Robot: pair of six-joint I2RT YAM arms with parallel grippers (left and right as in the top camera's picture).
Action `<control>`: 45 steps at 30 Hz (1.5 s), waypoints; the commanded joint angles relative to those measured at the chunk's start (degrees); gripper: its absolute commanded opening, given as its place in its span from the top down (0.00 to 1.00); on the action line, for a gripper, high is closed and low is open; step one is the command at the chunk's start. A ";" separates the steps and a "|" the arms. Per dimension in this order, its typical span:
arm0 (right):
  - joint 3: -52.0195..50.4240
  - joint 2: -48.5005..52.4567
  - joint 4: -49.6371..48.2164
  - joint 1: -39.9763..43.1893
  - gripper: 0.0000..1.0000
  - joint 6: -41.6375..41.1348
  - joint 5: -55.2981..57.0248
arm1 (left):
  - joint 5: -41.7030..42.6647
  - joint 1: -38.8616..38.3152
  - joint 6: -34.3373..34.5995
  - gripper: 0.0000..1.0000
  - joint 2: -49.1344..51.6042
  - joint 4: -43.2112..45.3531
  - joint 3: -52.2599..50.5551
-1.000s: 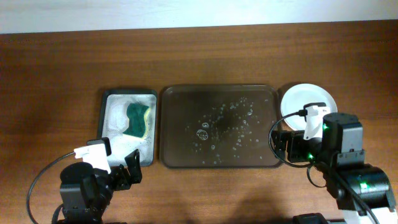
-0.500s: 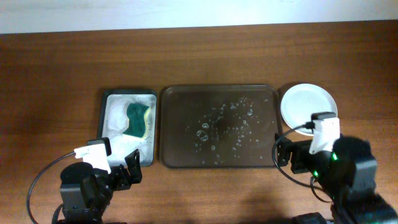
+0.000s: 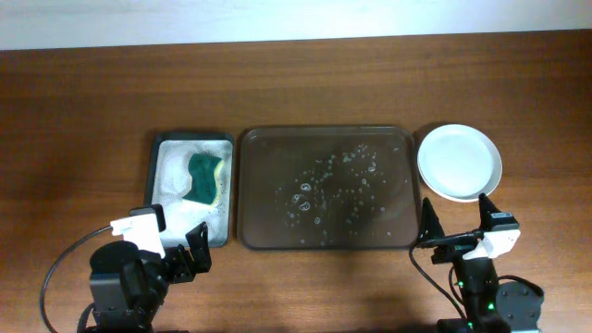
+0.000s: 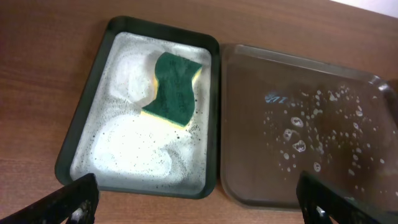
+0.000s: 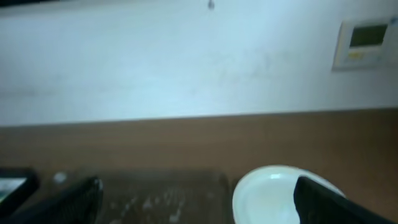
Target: Clean dirty plates on tray and stack at the side
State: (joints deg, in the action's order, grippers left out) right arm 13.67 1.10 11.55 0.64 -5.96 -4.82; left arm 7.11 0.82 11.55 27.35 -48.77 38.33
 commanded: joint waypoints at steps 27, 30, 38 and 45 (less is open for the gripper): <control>-13.35 -0.90 -7.52 0.50 0.01 5.55 -0.94 | 0.61 -0.17 -0.92 0.01 -0.33 0.09 -0.48; -13.35 -0.90 -7.52 0.50 0.01 5.55 -0.94 | 0.61 -0.17 -0.92 0.01 -0.33 0.09 -0.48; -13.35 -0.90 -7.52 0.50 0.01 5.55 -0.94 | 0.61 -0.17 -0.92 0.01 -0.33 0.09 -0.48; -13.35 -0.90 -7.52 0.50 0.01 5.55 -0.94 | 0.61 -0.17 -0.92 0.01 -1.38 0.04 -0.50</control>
State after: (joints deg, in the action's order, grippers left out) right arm 0.58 0.78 3.75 0.84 -0.82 -5.43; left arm 7.11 0.82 11.55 27.29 -48.77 38.30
